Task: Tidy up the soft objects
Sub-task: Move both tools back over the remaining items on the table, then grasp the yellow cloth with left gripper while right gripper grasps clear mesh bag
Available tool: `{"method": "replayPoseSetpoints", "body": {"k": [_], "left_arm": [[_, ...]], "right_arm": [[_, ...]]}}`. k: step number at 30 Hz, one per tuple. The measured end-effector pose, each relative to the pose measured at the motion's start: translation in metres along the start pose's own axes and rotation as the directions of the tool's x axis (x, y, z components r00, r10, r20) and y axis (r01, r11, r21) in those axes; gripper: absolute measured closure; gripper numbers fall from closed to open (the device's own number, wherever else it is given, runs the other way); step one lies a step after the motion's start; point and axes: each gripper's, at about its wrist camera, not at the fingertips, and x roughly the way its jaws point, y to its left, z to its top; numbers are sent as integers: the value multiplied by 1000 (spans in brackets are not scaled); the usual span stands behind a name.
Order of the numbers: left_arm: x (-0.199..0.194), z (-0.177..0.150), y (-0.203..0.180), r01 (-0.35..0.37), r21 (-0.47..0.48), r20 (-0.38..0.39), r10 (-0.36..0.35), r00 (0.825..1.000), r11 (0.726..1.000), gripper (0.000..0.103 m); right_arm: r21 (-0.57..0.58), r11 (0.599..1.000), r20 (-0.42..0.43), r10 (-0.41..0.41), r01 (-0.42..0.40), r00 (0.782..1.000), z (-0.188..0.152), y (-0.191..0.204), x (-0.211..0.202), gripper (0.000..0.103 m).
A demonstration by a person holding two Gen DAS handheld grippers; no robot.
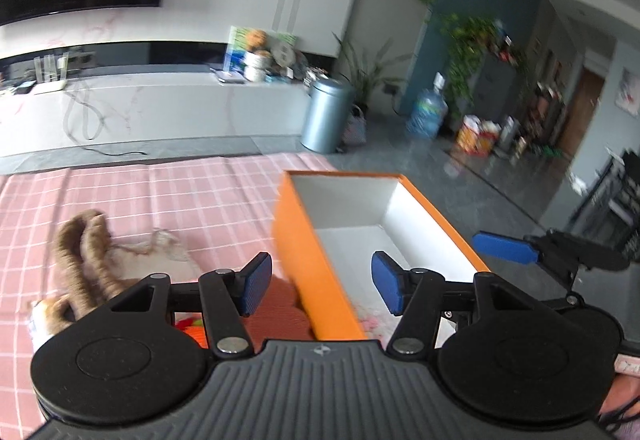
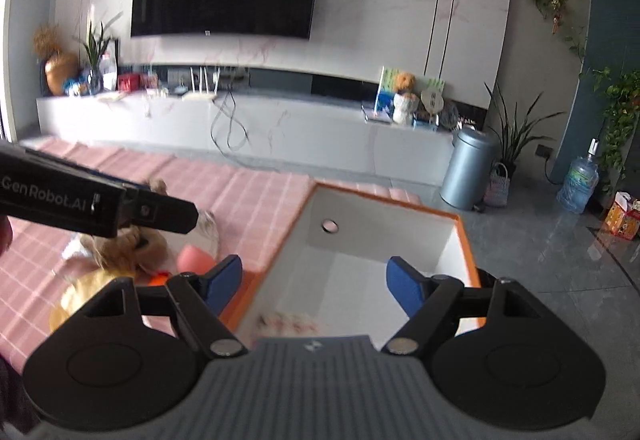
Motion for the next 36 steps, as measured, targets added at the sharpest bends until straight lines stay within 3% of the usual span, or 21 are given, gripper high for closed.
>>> {"method": "replayPoseSetpoints", "body": {"k": [6,12,15,20,27,31,36], "left_arm": [[-23,-19,37,-96,-52,21,97,995,994,36],[-42,-41,72,-191,-113,15,193,981,975,38],[-49,-53,90,-215,-142,-15,215,976,966,38],[-56,-84,125,-216,-232,-122,192,974,948,38],[-45,-107,142,-273,-227,-189,233,954,935,36],[-34,-109,143,-301,-181,-207,263,942,936,27],[-15,-117,143,-304,-154,-230,265,937,940,24]], "right_arm": [[28,996,7,87,-87,996,7,42,9,25],[23,994,-13,110,-109,994,1,85,21,25],[0,994,-32,113,-113,993,-9,102,28,26],[-18,990,-108,134,-137,985,-29,118,45,33],[-72,976,-219,184,-204,958,-51,142,72,33],[-91,969,-260,200,-230,945,-55,151,88,33],[-93,975,-300,167,-203,939,-61,150,107,35]]}}
